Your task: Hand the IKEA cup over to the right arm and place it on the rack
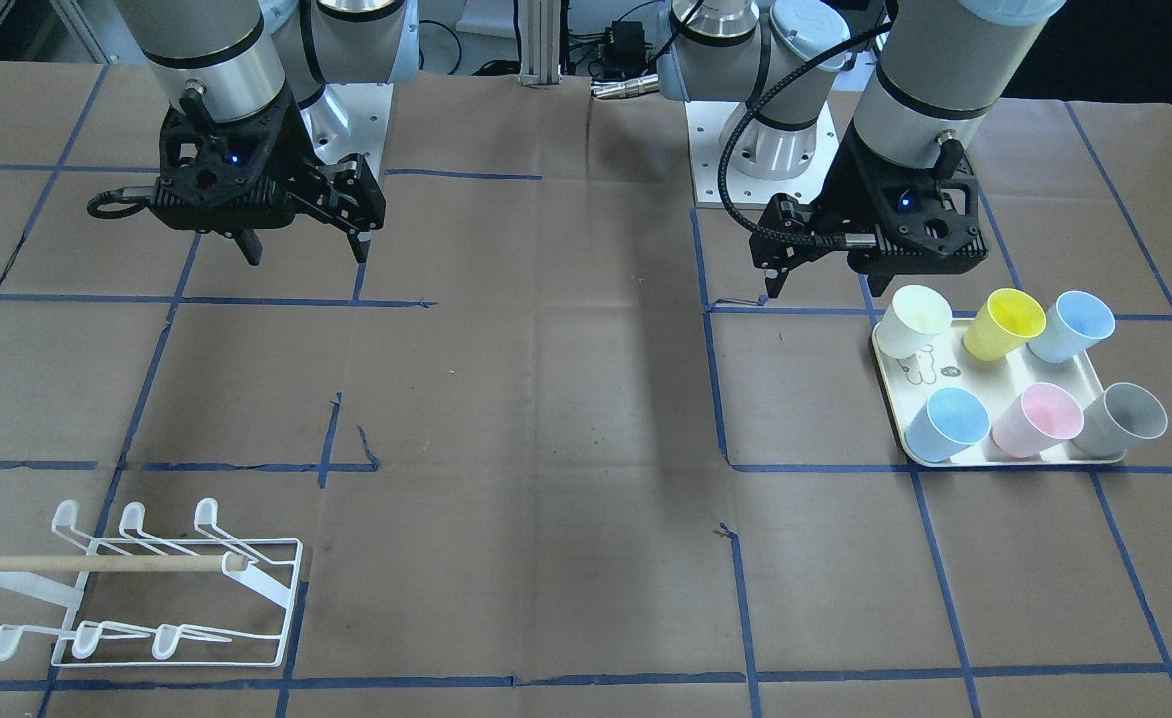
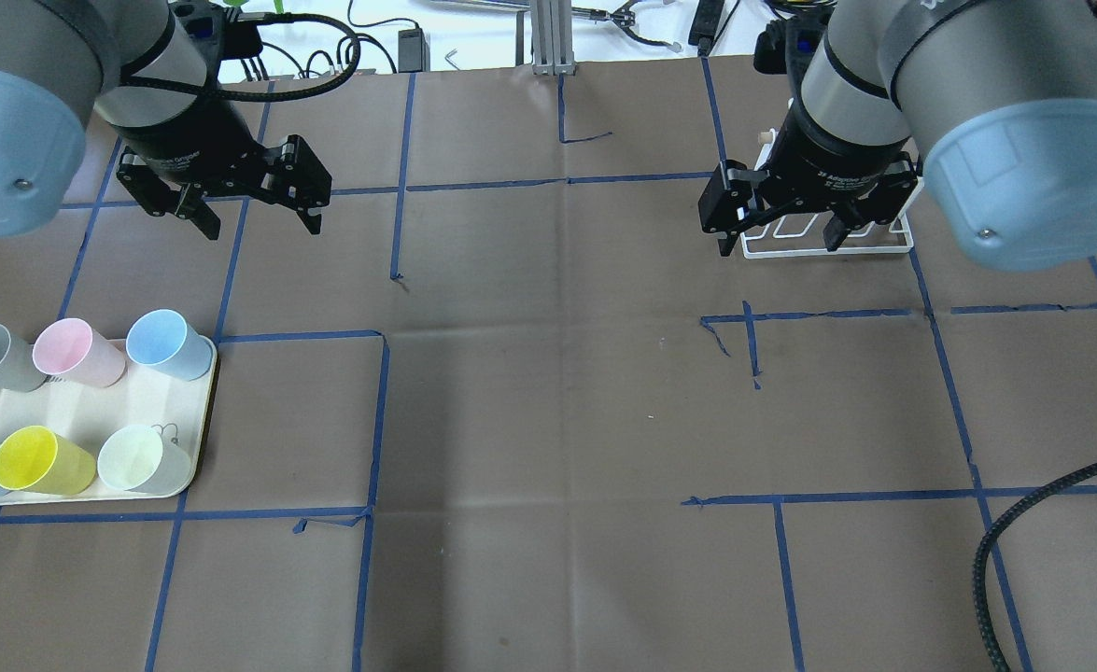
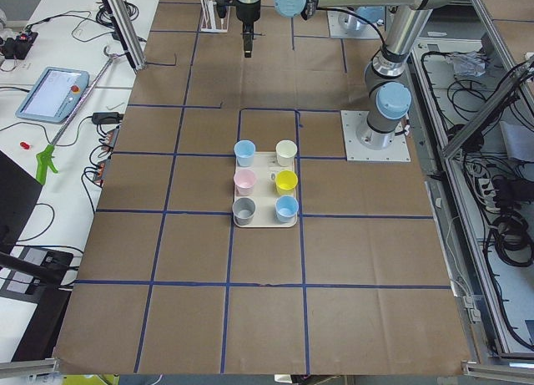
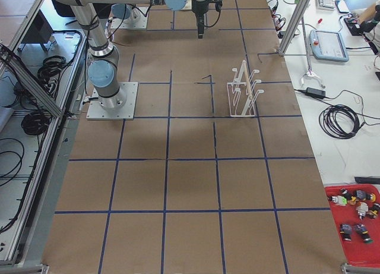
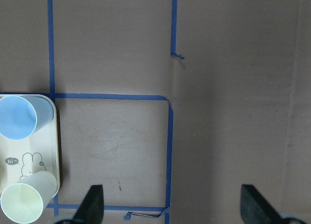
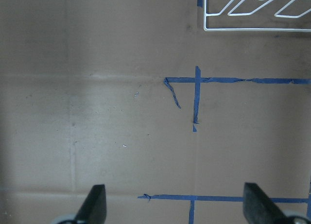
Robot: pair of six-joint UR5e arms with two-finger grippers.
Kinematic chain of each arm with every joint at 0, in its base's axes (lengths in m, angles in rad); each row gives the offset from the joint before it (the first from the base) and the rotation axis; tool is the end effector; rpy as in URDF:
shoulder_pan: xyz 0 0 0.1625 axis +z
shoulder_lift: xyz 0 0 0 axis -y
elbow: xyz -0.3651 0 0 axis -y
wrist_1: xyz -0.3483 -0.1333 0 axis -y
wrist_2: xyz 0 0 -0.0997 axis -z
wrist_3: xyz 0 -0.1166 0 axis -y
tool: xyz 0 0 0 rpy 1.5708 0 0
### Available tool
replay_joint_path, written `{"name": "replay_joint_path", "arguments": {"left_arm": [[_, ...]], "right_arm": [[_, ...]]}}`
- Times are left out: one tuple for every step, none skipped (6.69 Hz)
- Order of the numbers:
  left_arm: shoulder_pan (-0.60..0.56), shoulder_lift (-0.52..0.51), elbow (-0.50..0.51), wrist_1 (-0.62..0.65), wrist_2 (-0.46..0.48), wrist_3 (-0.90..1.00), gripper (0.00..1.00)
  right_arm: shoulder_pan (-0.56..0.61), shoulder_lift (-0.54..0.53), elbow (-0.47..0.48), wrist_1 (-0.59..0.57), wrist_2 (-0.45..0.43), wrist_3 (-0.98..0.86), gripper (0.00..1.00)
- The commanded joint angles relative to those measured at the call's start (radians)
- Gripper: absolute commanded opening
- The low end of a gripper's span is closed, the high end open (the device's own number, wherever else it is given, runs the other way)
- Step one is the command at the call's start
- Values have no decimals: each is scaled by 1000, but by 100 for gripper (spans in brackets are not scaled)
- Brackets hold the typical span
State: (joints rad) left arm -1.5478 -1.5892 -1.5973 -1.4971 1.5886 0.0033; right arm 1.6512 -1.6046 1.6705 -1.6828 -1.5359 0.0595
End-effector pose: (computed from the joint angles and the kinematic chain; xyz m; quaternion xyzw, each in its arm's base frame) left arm -0.1207 -0.4606 0.3982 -0.0100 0.9998 -0.0143 0.0091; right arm 0.1723 -0.4277 0.3926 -0.0108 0.9995 -0.0218 0.0190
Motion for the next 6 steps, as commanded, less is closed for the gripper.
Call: {"name": "replay_joint_path", "arguments": {"left_arm": [[41,0,-1,-2,4,53,100],[131,0,-16,-3,4,149,100],[241,6,-44,-3,4,284,100],[326,11,-74,-2,1,379,100],[387,6,-90,3,1,449,100],[420,-1,-93,2,1,457,100]], "right_arm": [[-1,0,0,0,0,0,100],[-1,0,0,0,-1,0,100],[-1,2,0,-2,0,-1,100],[1,2,0,0,0,-1,100],[-1,0,0,0,-1,-1,100],[1,2,0,0,0,-1,100]]}}
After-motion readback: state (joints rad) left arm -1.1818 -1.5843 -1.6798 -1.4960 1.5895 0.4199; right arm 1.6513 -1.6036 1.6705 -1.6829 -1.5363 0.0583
